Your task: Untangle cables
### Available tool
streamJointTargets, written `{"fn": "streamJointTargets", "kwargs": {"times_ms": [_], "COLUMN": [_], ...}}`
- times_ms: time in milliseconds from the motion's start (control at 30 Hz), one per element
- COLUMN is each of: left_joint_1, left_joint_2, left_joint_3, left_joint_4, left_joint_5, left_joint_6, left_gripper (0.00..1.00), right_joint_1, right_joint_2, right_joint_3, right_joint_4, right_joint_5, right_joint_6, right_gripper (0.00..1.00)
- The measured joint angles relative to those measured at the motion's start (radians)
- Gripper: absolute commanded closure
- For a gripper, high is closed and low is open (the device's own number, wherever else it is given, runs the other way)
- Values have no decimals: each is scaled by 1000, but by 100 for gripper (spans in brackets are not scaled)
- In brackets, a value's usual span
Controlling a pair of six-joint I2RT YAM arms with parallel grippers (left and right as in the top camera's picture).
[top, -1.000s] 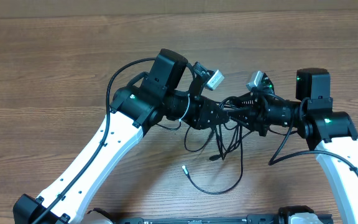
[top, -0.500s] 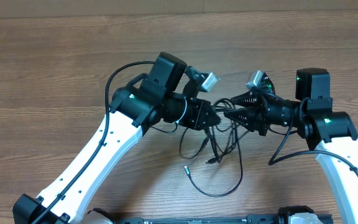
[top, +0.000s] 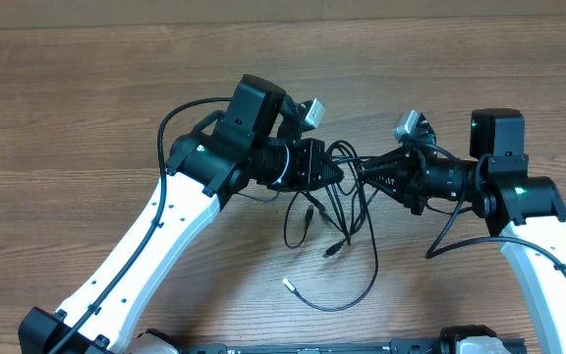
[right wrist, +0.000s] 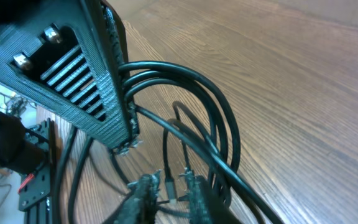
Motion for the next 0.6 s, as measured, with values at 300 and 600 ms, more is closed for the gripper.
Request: {"fn": "streamJointTargets", "kwargs": {"times_ms": [300,600], "left_joint_1": [0,0], "left_joint_2": [0,0], "left_joint_3": [0,0], "left_joint_4": [5,9], "left_joint_5": [97,179], "left_joint_6": [-195,-299], "left_gripper": [96,96], "right_joint_1": [0,0], "right_joint_2": [0,0], "right_joint_3": [0,0], "right_joint_4": [1,6], "right_joint_5": [0,-1], "right_joint_6": [-21,-48], "right_gripper": [21,73]}}
